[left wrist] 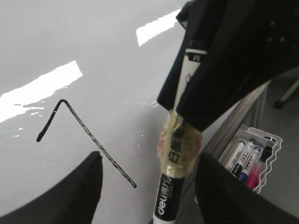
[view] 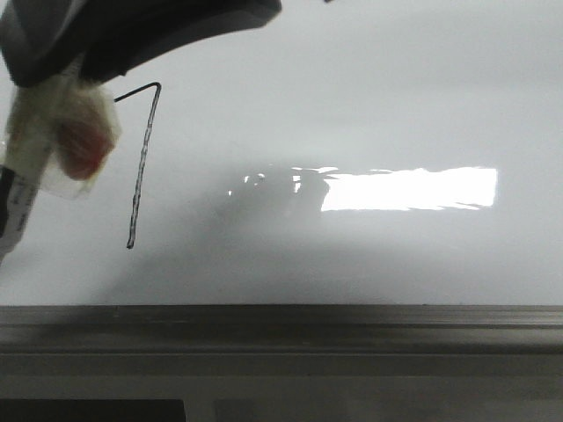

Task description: Write number 7 on whiteboard

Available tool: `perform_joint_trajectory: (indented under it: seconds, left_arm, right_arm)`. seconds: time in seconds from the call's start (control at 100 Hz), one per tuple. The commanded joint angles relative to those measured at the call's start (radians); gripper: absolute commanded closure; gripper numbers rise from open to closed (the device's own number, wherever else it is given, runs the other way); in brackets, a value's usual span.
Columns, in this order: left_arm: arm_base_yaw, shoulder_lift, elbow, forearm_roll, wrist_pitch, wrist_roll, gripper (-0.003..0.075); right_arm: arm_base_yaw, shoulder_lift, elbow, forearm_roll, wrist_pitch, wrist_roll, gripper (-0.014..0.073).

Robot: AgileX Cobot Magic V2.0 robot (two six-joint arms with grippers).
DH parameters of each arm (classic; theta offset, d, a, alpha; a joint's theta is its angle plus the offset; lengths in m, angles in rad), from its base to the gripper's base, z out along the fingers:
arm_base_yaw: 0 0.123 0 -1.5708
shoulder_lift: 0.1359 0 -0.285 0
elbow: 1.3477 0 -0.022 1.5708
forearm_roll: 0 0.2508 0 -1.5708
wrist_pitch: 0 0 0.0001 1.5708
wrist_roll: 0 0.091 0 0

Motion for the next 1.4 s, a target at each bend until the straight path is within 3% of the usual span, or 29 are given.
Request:
perform_joint_trajectory:
  seconds: [0.0, 0.47, 0.57, 0.68, 0.93, 1.02, 1.12, 1.19, 1.39]
  left_arm:
    - [-0.009, 0.033, -0.026, 0.034, -0.096, -0.011, 0.0315]
    - [-0.005, 0.150, -0.026, 0.025, -0.110, -0.011, 0.0326]
    - [-0.005, 0.151, -0.026, 0.021, -0.111, -0.011, 0.0443]
    - [-0.005, 0.151, -0.028, 0.021, -0.119, -0.011, 0.0736]
    - [-0.005, 0.151, -0.028, 0.021, -0.147, -0.011, 0.0741]
    - [-0.005, 0.151, -0.028, -0.022, -0.147, -0.011, 0.0741]
    - [0.007, 0.151, -0.034, -0.174, -0.109, -0.011, 0.0741]
    - [0.024, 0.151, -0.054, -0.297, -0.017, -0.011, 0.0741]
    - [0.138, 0.151, -0.135, -0.525, 0.118, -0.011, 0.0741]
  right_arm:
    - [0.007, -0.032, -0.025, 0.008, -0.088, -0.014, 0.0636]
    - [0.010, -0.049, -0.025, 0.008, -0.121, -0.014, 0.0636]
    - [0.010, -0.054, -0.025, 0.008, -0.121, -0.014, 0.0636]
    - [0.010, -0.054, -0.025, 0.008, -0.105, -0.014, 0.0636]
    - [0.010, -0.054, -0.025, 0.008, -0.100, -0.014, 0.0634]
    - [0.010, -0.054, -0.025, -0.009, -0.087, -0.014, 0.0527]
    - [-0.001, -0.054, -0.025, -0.013, -0.082, -0.014, 0.0245]
    - [-0.003, -0.054, -0.025, -0.022, -0.082, -0.014, 0.0127]
    - [-0.003, -0.054, -0.025, -0.025, -0.078, -0.014, 0.0199]
